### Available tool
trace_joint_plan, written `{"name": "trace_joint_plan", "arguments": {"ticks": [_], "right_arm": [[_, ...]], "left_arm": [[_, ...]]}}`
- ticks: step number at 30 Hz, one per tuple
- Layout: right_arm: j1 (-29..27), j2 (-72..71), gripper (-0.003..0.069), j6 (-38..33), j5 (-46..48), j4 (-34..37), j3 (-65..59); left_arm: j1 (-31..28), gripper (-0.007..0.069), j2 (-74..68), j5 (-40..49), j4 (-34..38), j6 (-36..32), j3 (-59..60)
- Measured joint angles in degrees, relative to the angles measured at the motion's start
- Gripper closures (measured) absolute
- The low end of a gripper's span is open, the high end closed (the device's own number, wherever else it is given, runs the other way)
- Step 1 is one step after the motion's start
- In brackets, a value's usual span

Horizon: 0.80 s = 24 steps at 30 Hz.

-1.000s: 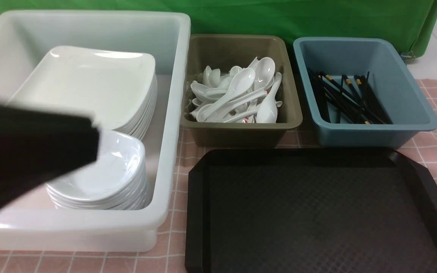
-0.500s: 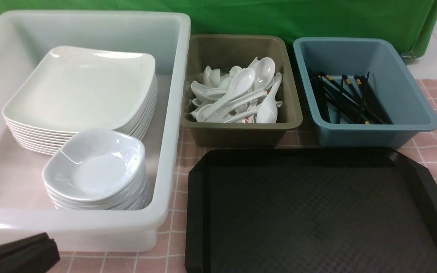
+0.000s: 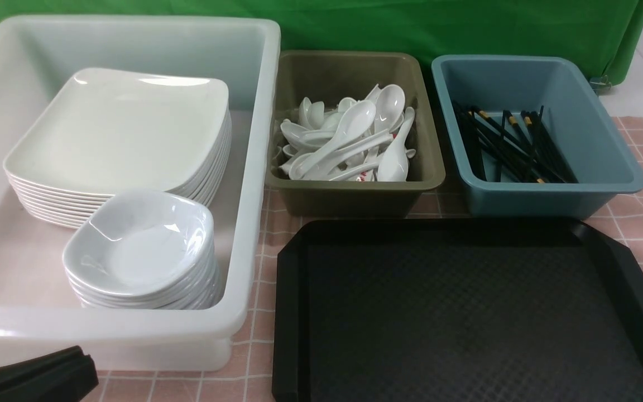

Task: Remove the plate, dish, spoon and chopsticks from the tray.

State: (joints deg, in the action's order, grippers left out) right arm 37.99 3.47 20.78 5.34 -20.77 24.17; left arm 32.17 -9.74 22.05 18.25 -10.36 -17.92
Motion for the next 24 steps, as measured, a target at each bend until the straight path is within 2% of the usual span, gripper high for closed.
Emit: {"name": "trace_joint_plan", "arguments": {"ticks": [18,21,24], "right_arm": [[0.0,0.0,0.0571,0.1,0.2,0.0,0.0],[0.0,0.0,0.0565,0.1,0.2,0.0,-0.1],[0.0,0.0,0.0557,0.1,0.2,0.0,-0.1]], "left_arm": [[0.0,0.0624,0.0,0.0,-0.6,-1.3,0.0],[-1.0,0.0624,0.8,-1.0,-5.9,-0.8,0.6],[-5.1,0.0624,3.3,-4.5,-10.2,0.6,3.6]]}}
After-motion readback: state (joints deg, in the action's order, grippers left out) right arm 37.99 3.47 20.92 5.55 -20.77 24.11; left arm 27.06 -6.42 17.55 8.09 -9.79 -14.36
